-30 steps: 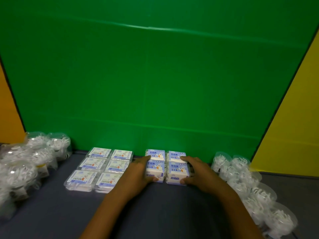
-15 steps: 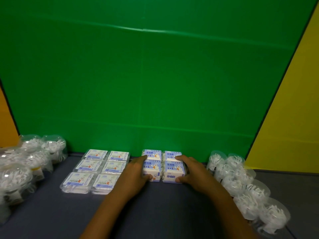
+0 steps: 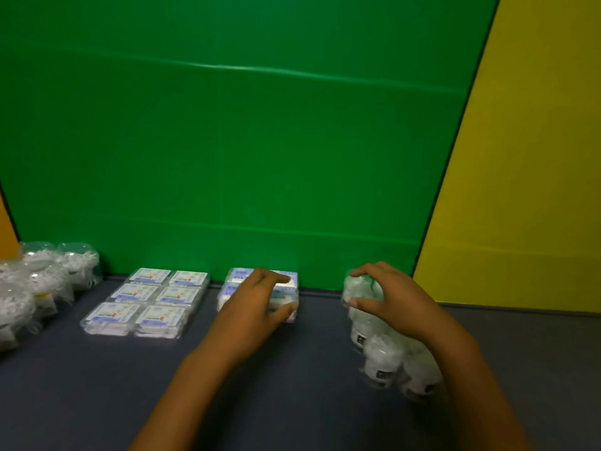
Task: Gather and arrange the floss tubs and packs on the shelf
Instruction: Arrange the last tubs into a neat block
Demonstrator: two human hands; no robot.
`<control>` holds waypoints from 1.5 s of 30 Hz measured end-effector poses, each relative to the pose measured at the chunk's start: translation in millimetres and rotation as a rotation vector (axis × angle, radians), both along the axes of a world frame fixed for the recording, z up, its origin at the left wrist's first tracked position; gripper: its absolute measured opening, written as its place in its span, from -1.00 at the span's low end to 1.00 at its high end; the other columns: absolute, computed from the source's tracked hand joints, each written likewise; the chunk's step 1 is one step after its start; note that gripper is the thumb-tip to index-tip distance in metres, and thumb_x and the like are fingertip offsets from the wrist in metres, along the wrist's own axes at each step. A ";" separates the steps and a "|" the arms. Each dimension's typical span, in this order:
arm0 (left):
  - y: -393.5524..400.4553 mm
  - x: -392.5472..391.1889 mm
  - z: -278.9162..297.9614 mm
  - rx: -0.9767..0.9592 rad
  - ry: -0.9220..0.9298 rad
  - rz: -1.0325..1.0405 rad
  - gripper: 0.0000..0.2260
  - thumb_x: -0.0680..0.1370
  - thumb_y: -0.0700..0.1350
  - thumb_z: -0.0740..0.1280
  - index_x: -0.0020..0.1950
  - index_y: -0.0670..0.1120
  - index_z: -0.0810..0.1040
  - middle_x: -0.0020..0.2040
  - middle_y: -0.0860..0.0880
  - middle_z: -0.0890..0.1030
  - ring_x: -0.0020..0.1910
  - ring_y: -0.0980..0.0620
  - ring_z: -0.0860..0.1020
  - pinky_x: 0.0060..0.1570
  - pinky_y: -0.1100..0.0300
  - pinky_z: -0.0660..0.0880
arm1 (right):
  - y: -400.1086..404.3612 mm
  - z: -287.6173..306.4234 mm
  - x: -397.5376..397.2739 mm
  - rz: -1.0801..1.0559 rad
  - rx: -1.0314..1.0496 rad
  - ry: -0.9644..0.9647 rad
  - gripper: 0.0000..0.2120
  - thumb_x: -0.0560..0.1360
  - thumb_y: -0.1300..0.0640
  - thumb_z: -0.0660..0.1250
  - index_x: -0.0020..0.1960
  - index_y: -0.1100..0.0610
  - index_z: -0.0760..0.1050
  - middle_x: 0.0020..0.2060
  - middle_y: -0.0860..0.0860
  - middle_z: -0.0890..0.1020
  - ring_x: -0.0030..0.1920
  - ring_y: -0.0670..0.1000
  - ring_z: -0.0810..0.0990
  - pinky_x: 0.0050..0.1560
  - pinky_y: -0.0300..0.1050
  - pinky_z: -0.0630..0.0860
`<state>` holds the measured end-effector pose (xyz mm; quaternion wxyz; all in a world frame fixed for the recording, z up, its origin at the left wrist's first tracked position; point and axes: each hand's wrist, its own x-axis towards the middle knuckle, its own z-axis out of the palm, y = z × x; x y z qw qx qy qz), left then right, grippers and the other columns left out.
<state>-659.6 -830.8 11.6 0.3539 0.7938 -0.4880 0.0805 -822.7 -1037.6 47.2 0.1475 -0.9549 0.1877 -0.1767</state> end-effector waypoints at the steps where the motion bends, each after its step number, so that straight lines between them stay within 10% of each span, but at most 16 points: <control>1: -4.9 -14.7 -0.3 -0.014 0.011 -0.028 -0.63 0.50 0.09 0.37 0.29 0.07 0.46 0.21 0.06 0.46 0.19 0.09 0.46 0.17 0.12 0.44 | -4.8 -0.3 -15.5 0.001 -0.005 0.005 -0.57 0.46 -0.09 0.44 0.29 -0.07 0.46 0.20 -0.06 0.49 0.20 -0.02 0.47 0.09 -0.18 0.37; 12: -62.8 -136.1 -42.7 -0.050 0.073 -0.143 -0.53 0.45 0.08 0.44 0.32 0.18 0.42 0.26 0.15 0.33 0.24 0.19 0.39 0.21 0.33 0.36 | -34.4 -42.4 -122.7 0.033 0.137 -0.005 -0.53 0.40 -0.13 0.48 0.27 -0.13 0.46 0.16 -0.10 0.39 0.17 -0.11 0.40 0.13 -0.26 0.32; 23: -85.6 -137.4 -47.2 0.137 0.296 -0.033 -0.18 0.44 0.08 0.45 0.54 0.16 0.01 0.55 -0.01 0.01 0.51 -0.07 0.16 0.42 0.05 0.23 | -45.5 -60.1 -110.3 0.087 0.336 -0.009 -0.36 0.38 0.02 0.55 0.37 -0.14 0.35 0.29 -0.07 0.42 0.23 -0.02 0.50 0.21 0.02 0.55; 27: -85.8 -130.6 -52.0 0.067 0.318 -0.067 -0.18 0.45 0.05 0.44 0.55 0.13 0.01 0.54 0.02 0.07 0.50 0.03 0.16 0.41 0.19 0.18 | -50.0 -60.3 -102.0 0.091 0.344 -0.015 -0.33 0.38 0.03 0.54 0.39 -0.17 0.31 0.31 -0.09 0.37 0.32 -0.02 0.44 0.27 0.02 0.50; 34: -85.4 -116.2 -51.0 0.059 0.431 -0.139 0.06 0.30 0.15 0.55 0.53 0.13 -0.16 0.47 0.15 0.13 0.38 0.32 0.12 0.28 0.44 0.11 | -64.1 -57.3 -96.0 0.023 0.416 0.143 0.28 0.14 -0.11 0.66 0.59 -0.05 -0.13 0.55 -0.06 0.04 0.51 0.03 0.19 0.44 0.01 0.32; 38: -90.1 -116.2 -46.9 0.004 0.482 -0.217 -0.15 0.35 -0.09 0.56 0.21 0.37 -0.05 0.22 0.38 0.19 0.08 0.73 0.18 -0.03 0.74 0.14 | -65.5 -59.9 -90.4 0.044 0.469 0.163 0.33 0.16 -0.08 0.67 0.59 -0.02 -0.22 0.58 -0.07 -0.04 0.54 -0.02 0.08 0.48 -0.10 0.21; 45: -87.4 -107.4 -50.3 -0.034 0.537 -0.269 -0.14 0.35 -0.19 0.55 0.29 0.31 0.00 0.23 0.44 0.22 0.14 0.69 0.23 0.08 0.66 0.24 | -53.7 -62.1 -76.0 0.101 0.490 0.170 0.32 0.20 -0.03 0.66 0.59 0.01 -0.26 0.58 -0.07 -0.04 0.54 -0.06 0.08 0.42 -0.22 0.17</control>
